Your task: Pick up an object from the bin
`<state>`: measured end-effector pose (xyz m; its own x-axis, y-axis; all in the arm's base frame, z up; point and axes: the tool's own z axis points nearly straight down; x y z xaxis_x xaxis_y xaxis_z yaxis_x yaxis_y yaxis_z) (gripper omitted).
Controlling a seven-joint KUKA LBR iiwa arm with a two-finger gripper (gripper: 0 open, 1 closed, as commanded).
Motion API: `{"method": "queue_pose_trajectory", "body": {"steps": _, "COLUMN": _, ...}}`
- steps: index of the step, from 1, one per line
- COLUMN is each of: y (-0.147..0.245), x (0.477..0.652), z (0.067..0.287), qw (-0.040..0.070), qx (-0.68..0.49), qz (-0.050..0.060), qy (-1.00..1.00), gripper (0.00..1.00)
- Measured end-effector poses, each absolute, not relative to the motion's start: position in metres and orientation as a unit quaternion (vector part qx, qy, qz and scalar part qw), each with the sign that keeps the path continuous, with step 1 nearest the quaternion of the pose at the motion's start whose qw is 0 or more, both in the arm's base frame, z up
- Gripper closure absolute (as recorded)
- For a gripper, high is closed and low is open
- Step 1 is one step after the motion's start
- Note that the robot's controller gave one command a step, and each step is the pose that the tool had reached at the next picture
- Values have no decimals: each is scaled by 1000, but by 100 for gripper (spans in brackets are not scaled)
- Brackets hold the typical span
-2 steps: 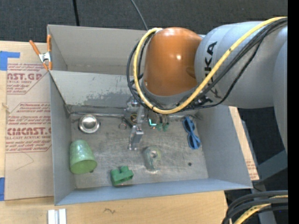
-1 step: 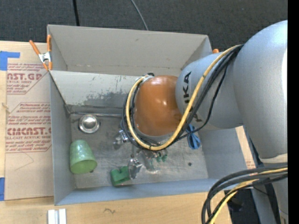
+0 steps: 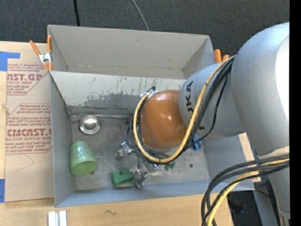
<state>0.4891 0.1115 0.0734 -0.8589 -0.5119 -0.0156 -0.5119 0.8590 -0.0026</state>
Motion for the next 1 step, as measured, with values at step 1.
{"method": "queue_pose_trajectory", "body": {"steps": 1, "y": 110, "x": 486, "z": 73, "qw": 1, "qx": -265, "qz": 0, "qy": 964, "gripper": 100}}
